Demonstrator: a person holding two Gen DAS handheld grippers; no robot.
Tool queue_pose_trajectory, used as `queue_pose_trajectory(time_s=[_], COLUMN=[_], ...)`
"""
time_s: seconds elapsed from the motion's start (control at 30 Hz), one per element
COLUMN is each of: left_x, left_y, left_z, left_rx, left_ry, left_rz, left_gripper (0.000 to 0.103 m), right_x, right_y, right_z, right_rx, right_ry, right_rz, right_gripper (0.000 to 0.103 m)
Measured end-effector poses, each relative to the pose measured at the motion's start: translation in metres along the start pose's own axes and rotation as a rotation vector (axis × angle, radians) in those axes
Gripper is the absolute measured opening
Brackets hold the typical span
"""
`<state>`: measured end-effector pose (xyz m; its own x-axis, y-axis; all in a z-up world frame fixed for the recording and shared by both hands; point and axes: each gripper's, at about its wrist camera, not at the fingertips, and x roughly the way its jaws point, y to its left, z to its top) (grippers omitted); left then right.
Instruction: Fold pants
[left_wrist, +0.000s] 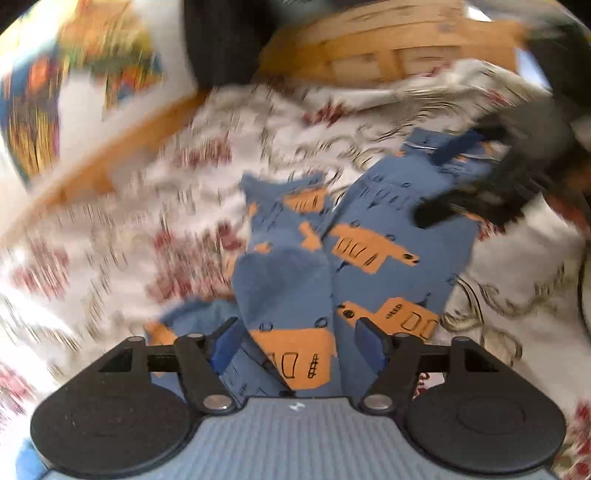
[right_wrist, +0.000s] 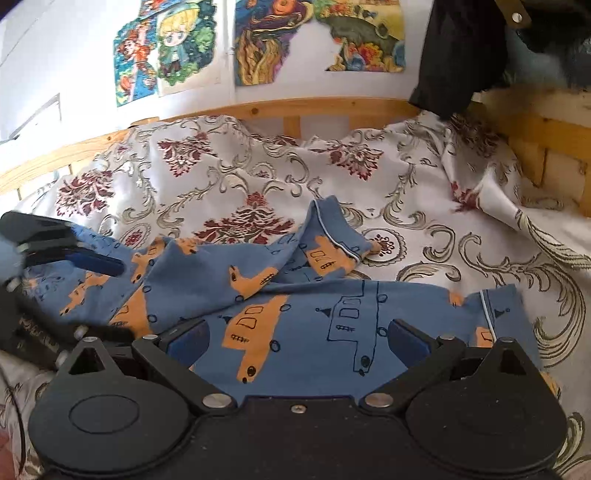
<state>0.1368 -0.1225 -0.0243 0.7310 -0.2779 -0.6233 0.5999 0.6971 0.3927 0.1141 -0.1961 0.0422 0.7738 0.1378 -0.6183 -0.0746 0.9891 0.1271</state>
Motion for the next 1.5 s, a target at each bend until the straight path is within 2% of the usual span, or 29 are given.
queue_pose_trajectory(time_s=[0.1,0.13,0.23,0.27,0.37,0.57,0.67,0.8,0.87,0.9,0.93,1.03,1.07,1.1,1.23,1.3,1.43,1.5], left_x=[0.002,0.005,0.015,0.018,0.019,0.017,0.029,0.042,0.046,0.046,0.045,0.041,0.04,0.038,0.027,0.021,0.015,0.012], left_y=[-0.039,-0.047,-0.062,-0.064,-0.07,-0.09,-0.096,-0.096,-0.093,-0.09,-0.088,-0.083,-0.082,-0.081,-0.068,-0.061,-0.053,-0.05], left_z=[-0.005,-0.006,-0.008,-0.008,-0.011,-0.034,-0.032,-0.022,-0.016,-0.014,-0.012,-0.013,-0.014,-0.014,-0.01,-0.01,-0.01,-0.009], left_rx=[0.237,0.29,0.402,0.416,0.492,0.665,0.66,0.644,0.622,0.601,0.582,0.54,0.528,0.512,0.38,0.317,0.265,0.25], left_ry=[-0.043,-0.044,-0.003,0.007,0.029,0.05,0.064,0.046,0.04,0.038,0.033,0.024,0.016,0.01,0.008,0.014,0.009,0.007], left_rz=[0.138,0.157,0.198,0.219,0.257,0.245,0.287,0.391,0.419,0.421,0.418,0.407,0.4,0.395,0.319,0.279,0.245,0.23], left_gripper=[0.073,0.068,0.051,0.05,0.05,0.059,0.059,0.052,0.032,0.025,0.017,0.007,0.005,0.004,0.003,0.003,0.003,0.003], right_x=[0.004,0.005,0.008,0.008,0.008,0.008,0.008,0.007,0.004,0.003,0.003,0.013,0.019,0.027,0.073,0.097,0.152,0.174], right_y=[-0.001,-0.002,-0.001,-0.001,-0.003,-0.006,-0.004,-0.003,-0.003,-0.003,-0.004,-0.011,-0.014,-0.018,-0.031,-0.037,-0.043,-0.043], right_z=[0.001,0.001,-0.001,-0.002,-0.002,-0.002,-0.002,-0.006,-0.005,-0.004,-0.002,0.012,0.019,0.026,0.072,0.095,0.132,0.138], right_rx=[0.033,0.043,0.047,0.043,0.051,0.081,0.071,0.07,0.073,0.074,0.081,0.139,0.153,0.159,0.197,0.239,0.271,0.294], right_ry=[0.003,0.007,0.02,0.023,0.024,0.018,0.014,0.024,0.019,0.015,0.018,0.04,0.053,0.067,0.15,0.194,0.298,0.36], right_rz=[0.001,0.005,0.006,0.005,0.007,0.013,0.02,0.016,0.015,0.011,0.002,0.034,0.062,0.09,0.201,0.206,0.18,0.152], right_gripper=[0.102,0.102,0.102,0.102,0.102,0.102,0.102,0.102,0.102,0.102,0.102,0.1,0.095,0.091,0.084,0.077,0.074,0.071])
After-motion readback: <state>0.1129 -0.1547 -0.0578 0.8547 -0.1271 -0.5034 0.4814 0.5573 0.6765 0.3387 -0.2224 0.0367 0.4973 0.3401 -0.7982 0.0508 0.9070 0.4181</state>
